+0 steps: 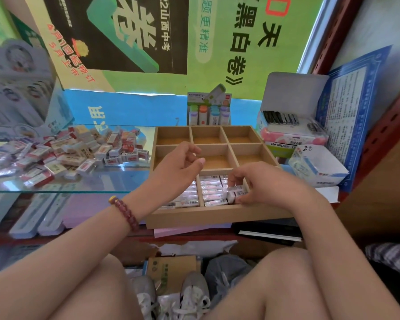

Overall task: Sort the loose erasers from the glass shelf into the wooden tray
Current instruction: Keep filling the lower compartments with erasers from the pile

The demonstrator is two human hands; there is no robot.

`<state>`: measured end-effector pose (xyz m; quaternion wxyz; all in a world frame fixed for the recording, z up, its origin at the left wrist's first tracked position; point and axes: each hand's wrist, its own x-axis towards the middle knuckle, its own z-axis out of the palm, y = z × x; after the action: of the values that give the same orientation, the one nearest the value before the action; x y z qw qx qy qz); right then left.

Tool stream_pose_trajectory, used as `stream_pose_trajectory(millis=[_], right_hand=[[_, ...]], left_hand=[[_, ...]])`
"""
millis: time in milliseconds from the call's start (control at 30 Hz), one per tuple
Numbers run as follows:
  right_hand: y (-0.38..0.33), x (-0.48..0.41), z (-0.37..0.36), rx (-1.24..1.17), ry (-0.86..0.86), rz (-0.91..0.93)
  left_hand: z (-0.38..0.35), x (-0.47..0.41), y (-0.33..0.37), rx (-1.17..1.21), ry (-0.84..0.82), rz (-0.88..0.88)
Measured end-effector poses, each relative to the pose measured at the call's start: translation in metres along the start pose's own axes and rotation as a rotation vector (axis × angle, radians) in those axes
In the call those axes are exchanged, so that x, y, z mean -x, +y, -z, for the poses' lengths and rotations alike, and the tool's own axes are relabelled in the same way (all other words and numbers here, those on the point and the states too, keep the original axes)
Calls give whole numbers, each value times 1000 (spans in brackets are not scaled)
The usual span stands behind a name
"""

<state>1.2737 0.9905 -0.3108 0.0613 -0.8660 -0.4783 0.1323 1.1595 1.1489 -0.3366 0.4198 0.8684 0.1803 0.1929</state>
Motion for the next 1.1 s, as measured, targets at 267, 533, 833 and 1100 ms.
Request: stream_pose_trajectory(millis=[267,533,833,1100], right_hand=[[-7,-1,7,156,-22,-33],[-8,-2,8,132,-40,-60],[-2,0,4,-64,-51,-22],[-3,1,5,-85,5,-18]], left_hand=[[2,4,1,-81,-40,-15],[3,7,3,-95,-53,-8],[6,7,4,-81,-56,5],[9,8,3,-55,-64,1]])
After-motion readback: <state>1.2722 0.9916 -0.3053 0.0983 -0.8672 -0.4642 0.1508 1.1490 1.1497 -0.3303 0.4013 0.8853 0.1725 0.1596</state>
